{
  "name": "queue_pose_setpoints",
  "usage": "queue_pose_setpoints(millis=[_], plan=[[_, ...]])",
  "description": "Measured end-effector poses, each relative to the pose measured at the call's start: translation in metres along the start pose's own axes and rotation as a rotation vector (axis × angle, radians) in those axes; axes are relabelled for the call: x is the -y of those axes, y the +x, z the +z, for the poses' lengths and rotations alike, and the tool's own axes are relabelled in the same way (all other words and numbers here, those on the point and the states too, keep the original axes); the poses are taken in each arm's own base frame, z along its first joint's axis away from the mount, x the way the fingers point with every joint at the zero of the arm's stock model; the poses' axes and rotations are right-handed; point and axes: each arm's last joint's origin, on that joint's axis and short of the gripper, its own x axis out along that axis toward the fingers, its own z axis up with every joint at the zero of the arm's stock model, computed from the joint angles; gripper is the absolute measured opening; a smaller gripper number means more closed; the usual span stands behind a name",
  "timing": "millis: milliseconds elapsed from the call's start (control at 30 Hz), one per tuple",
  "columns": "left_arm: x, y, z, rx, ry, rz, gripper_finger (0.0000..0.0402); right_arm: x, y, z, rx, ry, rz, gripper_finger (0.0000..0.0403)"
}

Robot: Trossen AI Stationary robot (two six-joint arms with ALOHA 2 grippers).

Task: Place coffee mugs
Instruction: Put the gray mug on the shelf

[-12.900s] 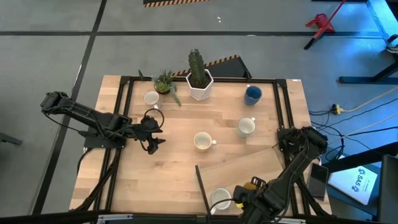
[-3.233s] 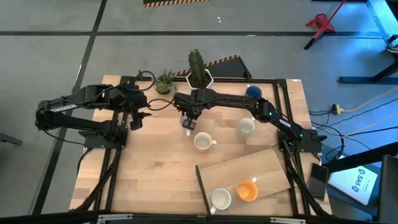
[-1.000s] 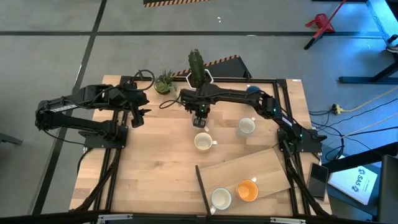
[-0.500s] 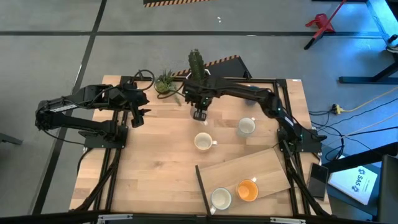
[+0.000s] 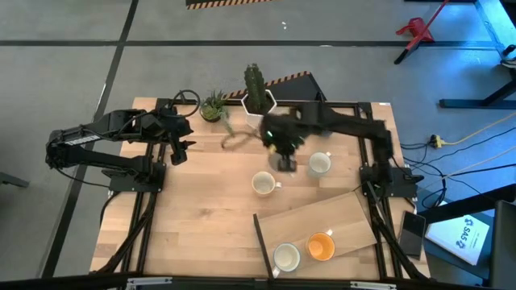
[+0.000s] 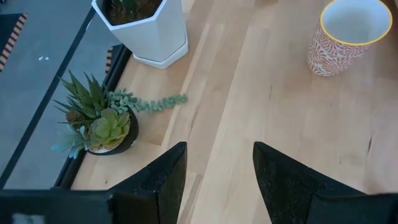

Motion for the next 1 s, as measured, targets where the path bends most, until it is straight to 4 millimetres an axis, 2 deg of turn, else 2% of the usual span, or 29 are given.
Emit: queue_pose_setpoints(millis=[133,300,467,600,767,867,1000], plan=[[0.0,0.0,0.0,0.001,-0.018,0.0,0.0179,-0.042,-0.028,-0.025,0.034,0.001,0.011,0.0],[0.0,0.0,0.001,0.006,-0.019,0.0,0.0179,-0.084,-0.04,-0.073,-0.005,0.096,-0.009,0.0],[0.0,0.0,0.004,0.042,-0.025,0.0,0.0179,-0.116,-0.033,-0.139,-0.123,0.27,-0.003,0.0],[0.0,0.0,0.005,0.054,-0.028,0.0,0.0179,-0.142,-0.024,-0.179,-0.215,0.371,0.015,0.0],[0.0,0.0,0.005,0.053,-0.034,-0.001,0.0179,-0.171,-0.014,-0.211,-0.324,0.401,0.034,0.0],[0.0,0.0,0.005,0.053,-0.035,-0.001,0.0179,-0.189,-0.006,-0.223,-0.314,0.388,0.07,0.0],[0.0,0.0,0.005,0.052,-0.035,-0.001,0.0179,-0.203,0.005,-0.241,-0.332,0.336,0.069,0.0]])
